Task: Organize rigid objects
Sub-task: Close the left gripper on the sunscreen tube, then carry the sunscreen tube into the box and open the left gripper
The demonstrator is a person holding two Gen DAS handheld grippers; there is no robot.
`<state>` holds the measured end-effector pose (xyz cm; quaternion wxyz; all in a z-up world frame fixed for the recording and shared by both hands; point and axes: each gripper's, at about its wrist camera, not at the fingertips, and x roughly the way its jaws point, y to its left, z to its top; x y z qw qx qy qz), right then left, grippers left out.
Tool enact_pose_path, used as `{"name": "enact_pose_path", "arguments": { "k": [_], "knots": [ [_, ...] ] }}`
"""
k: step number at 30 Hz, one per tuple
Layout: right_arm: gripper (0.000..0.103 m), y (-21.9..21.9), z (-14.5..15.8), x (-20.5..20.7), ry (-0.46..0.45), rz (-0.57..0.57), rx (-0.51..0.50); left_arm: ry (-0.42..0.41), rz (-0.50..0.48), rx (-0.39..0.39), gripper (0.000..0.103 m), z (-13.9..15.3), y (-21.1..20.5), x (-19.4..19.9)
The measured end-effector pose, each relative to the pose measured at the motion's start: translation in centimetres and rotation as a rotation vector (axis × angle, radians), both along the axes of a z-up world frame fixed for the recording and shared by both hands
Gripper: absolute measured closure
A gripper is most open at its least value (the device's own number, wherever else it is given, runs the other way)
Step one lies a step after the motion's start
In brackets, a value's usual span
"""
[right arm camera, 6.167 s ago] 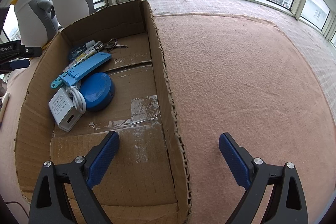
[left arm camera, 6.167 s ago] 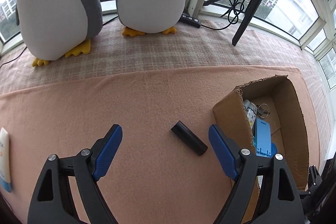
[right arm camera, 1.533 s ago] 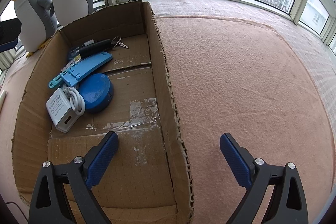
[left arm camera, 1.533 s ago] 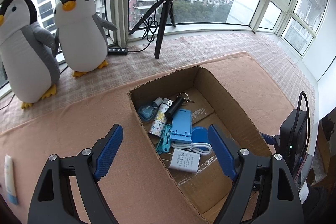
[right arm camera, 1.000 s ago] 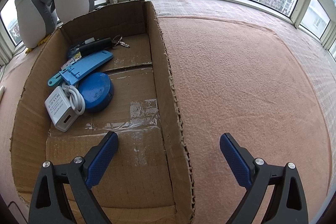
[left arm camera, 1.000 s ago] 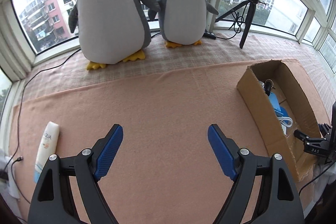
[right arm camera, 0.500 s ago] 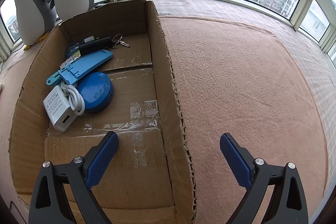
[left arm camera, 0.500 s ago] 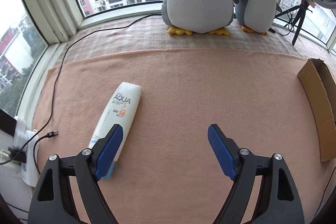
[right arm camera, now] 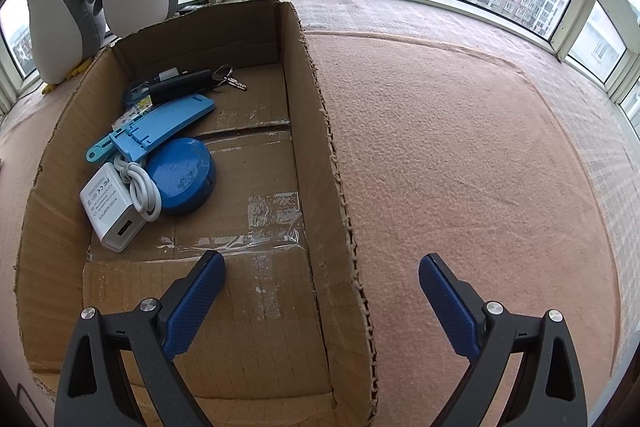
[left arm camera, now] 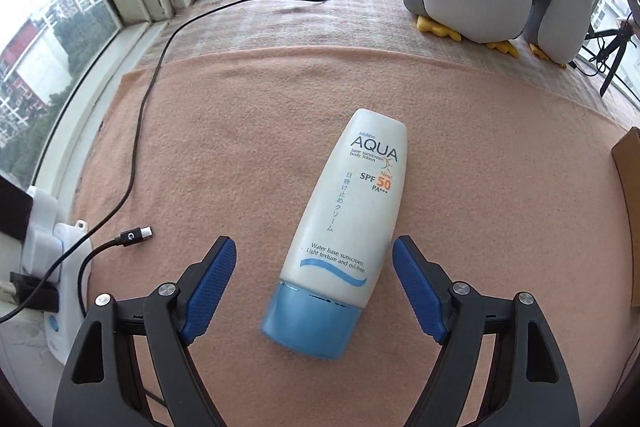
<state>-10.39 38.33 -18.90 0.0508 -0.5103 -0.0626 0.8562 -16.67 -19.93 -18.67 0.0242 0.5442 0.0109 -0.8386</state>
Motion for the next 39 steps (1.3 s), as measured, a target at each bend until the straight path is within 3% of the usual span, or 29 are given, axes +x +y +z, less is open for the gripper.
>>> {"name": "enact_pose_path", "arguments": {
  "k": [13, 27, 33, 39],
  "knots": [
    [0.007, -0.1, 0.1, 0.0, -0.001, -0.003, 0.0, -0.011, -0.031, 0.025, 0.056, -0.7, 1.3, -0.7],
    [0.008, 0.0, 0.0, 0.1, 0.0, -0.003, -0.018, 0.036, -0.022, 0.063, 0.056, 0.2, 3.7, 1.3],
    [0.008, 0.0, 0.0, 0.0, 0.002, -0.002, -0.02, 0.074, -0.096, 0.089, 0.056, 2.4, 7.7, 1.9],
    [0.008, 0.0, 0.1, 0.0, 0.004, -0.001, -0.022, 0.13, -0.238, 0.111, 0.056, 5.5, 14.9, 1.7]
  ]
}}
